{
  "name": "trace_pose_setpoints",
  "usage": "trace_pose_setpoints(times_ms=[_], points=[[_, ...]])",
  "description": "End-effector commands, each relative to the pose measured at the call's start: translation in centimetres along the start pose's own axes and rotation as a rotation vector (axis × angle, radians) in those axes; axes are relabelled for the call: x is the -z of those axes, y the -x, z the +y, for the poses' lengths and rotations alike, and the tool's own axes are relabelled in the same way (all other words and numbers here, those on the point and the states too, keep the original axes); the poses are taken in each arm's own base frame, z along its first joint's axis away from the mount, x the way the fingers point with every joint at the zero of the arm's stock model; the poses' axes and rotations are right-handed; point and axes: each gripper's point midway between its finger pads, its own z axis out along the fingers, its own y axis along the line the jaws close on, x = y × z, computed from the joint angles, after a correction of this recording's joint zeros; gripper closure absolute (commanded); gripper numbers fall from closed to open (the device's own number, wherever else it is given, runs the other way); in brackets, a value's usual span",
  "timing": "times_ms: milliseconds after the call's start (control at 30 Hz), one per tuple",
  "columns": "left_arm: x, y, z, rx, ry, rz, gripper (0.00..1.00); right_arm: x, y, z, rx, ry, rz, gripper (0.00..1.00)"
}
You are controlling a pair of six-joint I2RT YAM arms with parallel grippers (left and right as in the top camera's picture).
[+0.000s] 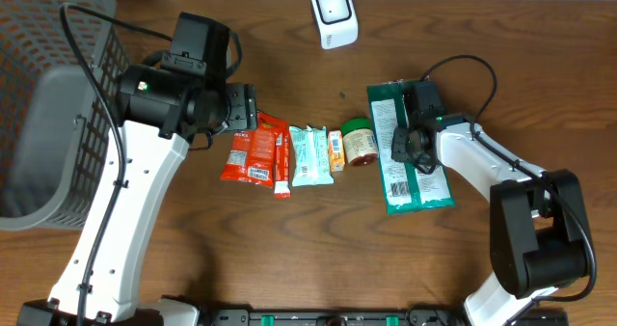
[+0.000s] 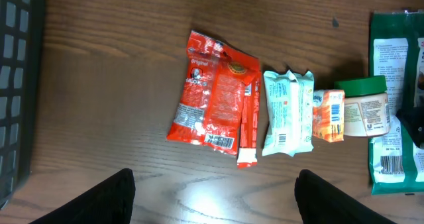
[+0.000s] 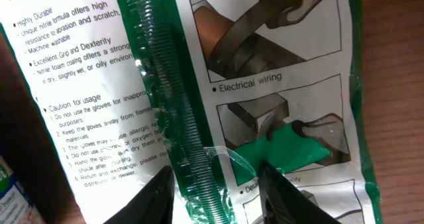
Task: Scan the item barcode
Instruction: 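Lift the right gripper up and away from the glove pack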
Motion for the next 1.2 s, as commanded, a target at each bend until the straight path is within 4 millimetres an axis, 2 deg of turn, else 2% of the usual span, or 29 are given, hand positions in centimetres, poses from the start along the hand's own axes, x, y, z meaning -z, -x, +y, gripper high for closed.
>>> trace_pose_setpoints(times_ms=[0, 100, 200, 300, 400, 533, 600, 833, 1167], points=[[-0.3, -0.5, 0.3, -0.012, 0.018, 0.016, 0.23, -1.4, -2.2, 1.1, -0.004, 0.048, 0.082, 0.62], [-0.3, -0.5, 0.3, -0.011, 0.018, 0.015, 0.23, -1.2, -2.1, 1.1, 0.009, 0.049, 0.077, 0.59], [-0.3, -0.4, 0.3, -0.011, 0.017, 0.011, 0.22, 0.2, -0.7, 1.3, 0.044, 0.065, 0.042, 0.51], [-0.3, 0.0, 0.4, -0.011, 0.023, -0.004, 0.22, 2.9, 1.0, 1.8, 0.078, 0.081, -0.002, 0.43], [-0.3, 0.4, 1.5, -0.01, 0.087, -0.029, 0.22, 6.3, 2.4, 2.1, 0.11, 0.095, -0.035, 0.36], [-0.2, 0.9, 2.8, 0.021, 0.142, -0.05, 0.22, 9.5, 2.4, 3.1, 0.158, 0.16, -0.035, 0.32], [-0.2, 1.3, 3.5, 0.052, 0.148, -0.059, 0.22, 10.4, 1.9, 3.9, 0.184, 0.216, -0.022, 0.32], [-0.1, 1.8, 6.1, 0.151, 0.179, -0.065, 0.22, 11.0, 0.4, 5.7, 0.307, 0.289, 0.007, 0.32], [-0.1, 1.7, 6.3, 0.155, 0.183, -0.061, 0.22, 11.1, 1.0, 6.2, 0.323, 0.3, -0.024, 0.29]])
